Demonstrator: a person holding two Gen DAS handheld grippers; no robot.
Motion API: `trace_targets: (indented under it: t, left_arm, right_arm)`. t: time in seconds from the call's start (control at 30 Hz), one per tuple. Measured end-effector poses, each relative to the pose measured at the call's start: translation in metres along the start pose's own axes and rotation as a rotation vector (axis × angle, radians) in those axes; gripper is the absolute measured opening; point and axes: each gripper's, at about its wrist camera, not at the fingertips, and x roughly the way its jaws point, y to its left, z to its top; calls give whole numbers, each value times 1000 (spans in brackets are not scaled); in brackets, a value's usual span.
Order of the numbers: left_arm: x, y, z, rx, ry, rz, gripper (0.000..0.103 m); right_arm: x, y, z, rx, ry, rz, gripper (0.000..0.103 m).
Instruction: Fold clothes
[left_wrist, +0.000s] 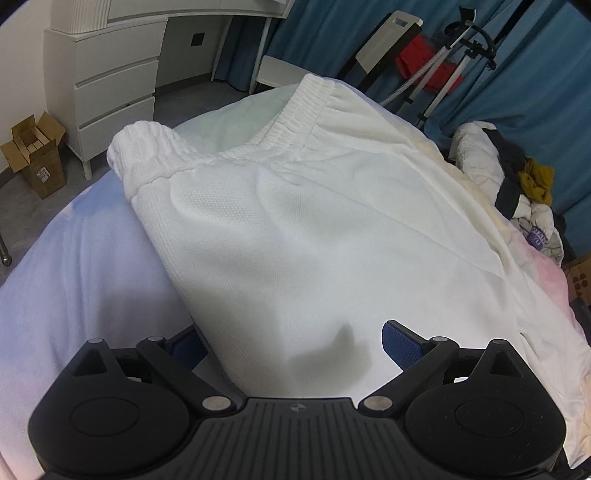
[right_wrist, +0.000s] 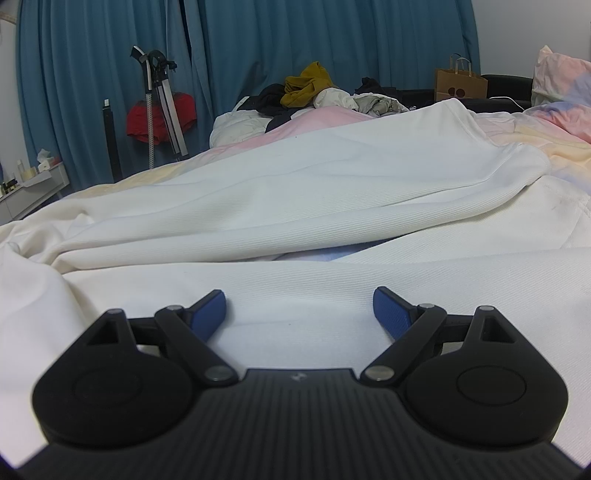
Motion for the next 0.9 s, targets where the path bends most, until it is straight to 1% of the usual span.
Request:
trace_targets:
  t: [0.9]
  left_arm:
    - [-3,3,-1,-24,-13,-14,99]
  right_arm:
    - [0,0,0,1,-1,0,88]
